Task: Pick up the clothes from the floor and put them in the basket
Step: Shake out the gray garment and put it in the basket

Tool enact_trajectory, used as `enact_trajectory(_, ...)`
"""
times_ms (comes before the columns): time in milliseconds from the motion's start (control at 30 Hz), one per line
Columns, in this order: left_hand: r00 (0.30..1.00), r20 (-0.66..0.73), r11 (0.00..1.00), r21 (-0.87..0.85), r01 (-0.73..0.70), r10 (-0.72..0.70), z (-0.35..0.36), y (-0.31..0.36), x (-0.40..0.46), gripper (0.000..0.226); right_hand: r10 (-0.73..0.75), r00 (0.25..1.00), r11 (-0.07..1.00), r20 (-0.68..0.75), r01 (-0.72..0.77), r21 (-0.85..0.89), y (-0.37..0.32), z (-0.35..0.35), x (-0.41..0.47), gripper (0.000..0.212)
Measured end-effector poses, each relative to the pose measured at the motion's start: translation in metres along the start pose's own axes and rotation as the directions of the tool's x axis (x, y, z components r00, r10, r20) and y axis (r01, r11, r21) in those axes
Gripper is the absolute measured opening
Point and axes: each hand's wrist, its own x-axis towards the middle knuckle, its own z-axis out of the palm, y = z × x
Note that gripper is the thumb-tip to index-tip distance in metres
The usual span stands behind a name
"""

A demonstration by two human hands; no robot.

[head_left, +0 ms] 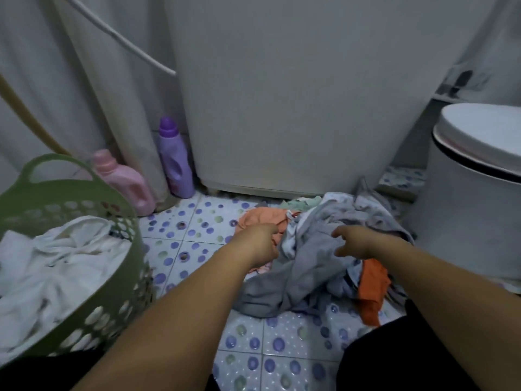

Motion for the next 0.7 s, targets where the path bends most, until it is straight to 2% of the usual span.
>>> enact_trajectory(100, 0.999, -0.034, 0.984, -0.179, 0.002, -0.008, 0.032, 0.025, 0.013, 0.052, 0.042, 0.997, 0.999, -0.069, -0.040, 0.029, 0.020, 0.028, 0.022, 0.057)
enact_trajectory(200, 0.999, 0.053, 0.985, -0.175, 0.017, -0.008, 0.059, 0.034, 0.023, 0.057, -0.011, 0.979, 1.000, -0.201, 0.013, 0.007, 0.022, 0.047, 0.044, 0.059)
enact_trajectory(300, 0.996, 0.071, 0.984, -0.164, 0.072, -0.061, 0.067, 0.033, 0.034, 0.059, -0.107, 0.961, 0.980, -0.255, 0.058, -0.190, 0.017, 0.052, 0.065, 0.061)
enact_trajectory(367, 0.994, 0.052, 0.977, -0.190, 0.102, -0.093, 0.066, 0.028, 0.036, 0.054, -0.112, 0.963, 0.942, -0.245, 0.025, -0.335, 0.013, 0.050, 0.076, 0.061)
enact_trajectory(467, 0.992, 0.034, 0.973, -0.195, 0.123, -0.119, 0.065, 0.025, 0.041, 0.054, -0.116, 0.958, 0.888, -0.263, -0.019, -0.459, 0.021, 0.047, 0.092, 0.043)
enact_trajectory(533, 0.993, 0.014, 0.973, -0.199, 0.117, -0.116, 0.063, 0.024, 0.046, 0.059, -0.104, 0.938, 0.946, -0.330, -0.009, -0.324, 0.025, 0.042, 0.097, 0.034)
enact_trajectory(600, 0.994, -0.034, 0.960, -0.265, 0.089, -0.102, 0.060, 0.027, 0.052, 0.067, -0.092, 0.904, 0.991, -0.417, 0.124, 0.049, 0.019, 0.031, 0.092, 0.024)
enact_trajectory(633, 0.992, -0.065, 0.948, -0.307, 0.081, -0.105, 0.058, 0.031, 0.055, 0.074, -0.085, 0.882, 0.956, -0.464, 0.204, 0.212, 0.014, 0.023, 0.089, 0.020)
enact_trajectory(700, 0.986, -0.113, 0.921, -0.382, 0.073, -0.125, 0.053, 0.038, 0.061, 0.096, -0.046, 0.840, 0.866, -0.540, 0.303, 0.398, 0.004, 0.000, 0.079, 0.015)
